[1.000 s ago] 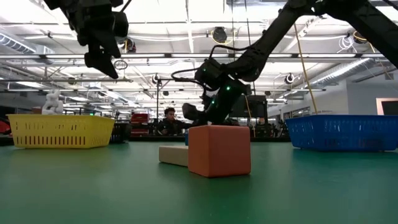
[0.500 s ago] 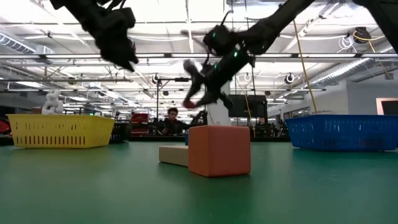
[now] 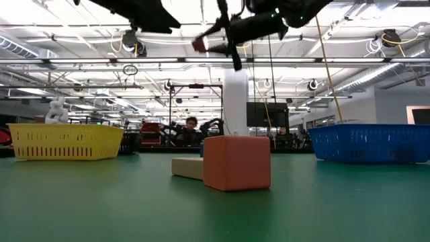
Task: Sort & place blocks by color
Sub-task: Put the red block into the yellow bin
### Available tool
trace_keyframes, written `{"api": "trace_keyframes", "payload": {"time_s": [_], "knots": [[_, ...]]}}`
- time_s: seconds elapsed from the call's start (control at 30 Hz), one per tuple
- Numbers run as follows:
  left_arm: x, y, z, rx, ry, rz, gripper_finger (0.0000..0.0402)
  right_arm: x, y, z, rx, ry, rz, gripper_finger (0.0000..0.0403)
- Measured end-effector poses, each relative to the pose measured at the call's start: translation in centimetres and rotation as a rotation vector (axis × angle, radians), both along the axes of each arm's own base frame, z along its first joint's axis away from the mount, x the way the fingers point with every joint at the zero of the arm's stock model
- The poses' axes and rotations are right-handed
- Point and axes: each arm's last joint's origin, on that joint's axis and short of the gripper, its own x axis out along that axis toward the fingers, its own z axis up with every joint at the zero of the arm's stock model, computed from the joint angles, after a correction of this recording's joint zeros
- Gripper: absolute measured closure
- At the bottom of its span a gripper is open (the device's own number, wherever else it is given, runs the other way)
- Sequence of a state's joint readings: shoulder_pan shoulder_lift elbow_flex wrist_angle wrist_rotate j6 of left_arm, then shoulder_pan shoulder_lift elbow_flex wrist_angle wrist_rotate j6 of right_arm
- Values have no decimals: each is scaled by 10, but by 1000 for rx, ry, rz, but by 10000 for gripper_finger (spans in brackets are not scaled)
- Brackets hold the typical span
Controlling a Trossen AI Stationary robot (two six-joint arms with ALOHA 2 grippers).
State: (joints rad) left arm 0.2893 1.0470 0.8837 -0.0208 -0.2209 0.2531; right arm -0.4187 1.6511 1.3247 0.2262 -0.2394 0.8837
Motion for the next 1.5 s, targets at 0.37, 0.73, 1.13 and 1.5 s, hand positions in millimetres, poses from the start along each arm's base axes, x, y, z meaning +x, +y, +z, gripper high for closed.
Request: {"api": "trace_keyframes", "payload": {"time_s": [0.37,0.73,1.13,1.5], "knots": [[29,-17,5,222,-75,-47,34,0,15,29,102,-226,124,285],[56,-24,-3,194,-203,11,34,6,35,32,68,-252,229,285],[57,-29,-2,64,-294,14,107,6,36,32,61,-254,263,285],[58,-31,-2,202,-221,-2,228,5,33,33,85,-250,279,276]]}}
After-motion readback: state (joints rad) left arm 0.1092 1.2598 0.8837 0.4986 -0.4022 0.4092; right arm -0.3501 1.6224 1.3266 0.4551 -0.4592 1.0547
